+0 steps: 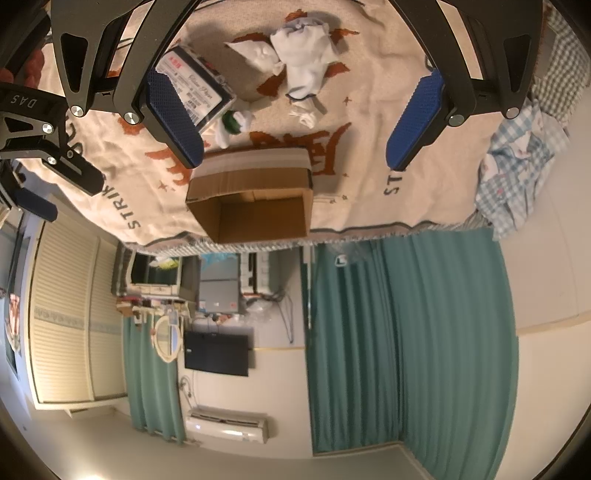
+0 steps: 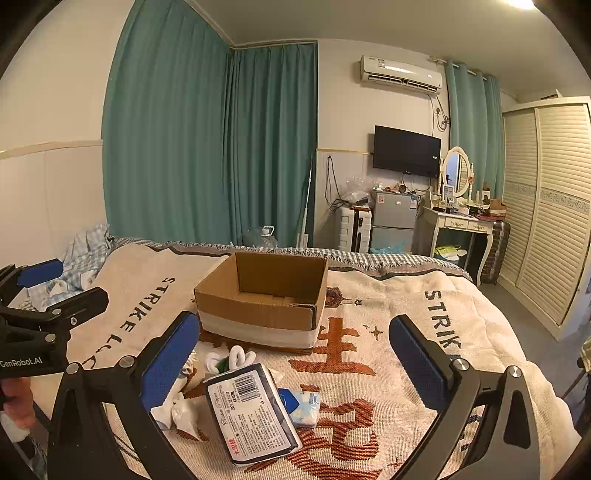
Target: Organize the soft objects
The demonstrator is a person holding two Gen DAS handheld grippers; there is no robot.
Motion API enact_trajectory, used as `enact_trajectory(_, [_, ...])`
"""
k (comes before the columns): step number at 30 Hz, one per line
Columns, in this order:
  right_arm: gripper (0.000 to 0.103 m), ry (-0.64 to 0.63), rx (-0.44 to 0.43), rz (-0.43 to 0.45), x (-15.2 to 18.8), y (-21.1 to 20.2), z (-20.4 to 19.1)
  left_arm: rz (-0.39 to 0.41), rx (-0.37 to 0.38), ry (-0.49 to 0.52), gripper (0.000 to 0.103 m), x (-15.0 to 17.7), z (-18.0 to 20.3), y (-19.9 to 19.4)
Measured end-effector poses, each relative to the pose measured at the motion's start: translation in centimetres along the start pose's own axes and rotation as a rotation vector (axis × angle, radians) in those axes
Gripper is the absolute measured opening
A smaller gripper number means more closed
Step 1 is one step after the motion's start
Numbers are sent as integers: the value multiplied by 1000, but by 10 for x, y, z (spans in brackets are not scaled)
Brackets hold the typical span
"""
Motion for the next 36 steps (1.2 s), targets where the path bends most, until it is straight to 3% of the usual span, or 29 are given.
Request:
enact_trajectory(22, [103, 4, 2, 4, -6, -10, 1, 16, 20, -3, 101, -7, 4, -9])
enact_trajectory(32, [103, -47, 26, 29, -16, -37, -7, 80, 25, 36, 101, -16, 8, -38])
enact_trajectory(36, [103, -60, 1, -7, -8, -35, -14, 61, 27, 25, 101, -9, 0, -37])
Point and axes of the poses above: each gripper's, at about its wrist camera, not at the fingertips, and y roughly the way its jaws point, z to its right, x to its underside, the point moved 10 cm from there along y, roughly the way its jaws point, and after that the axes turned 8 degrees about -z, right-handed, at the moved point
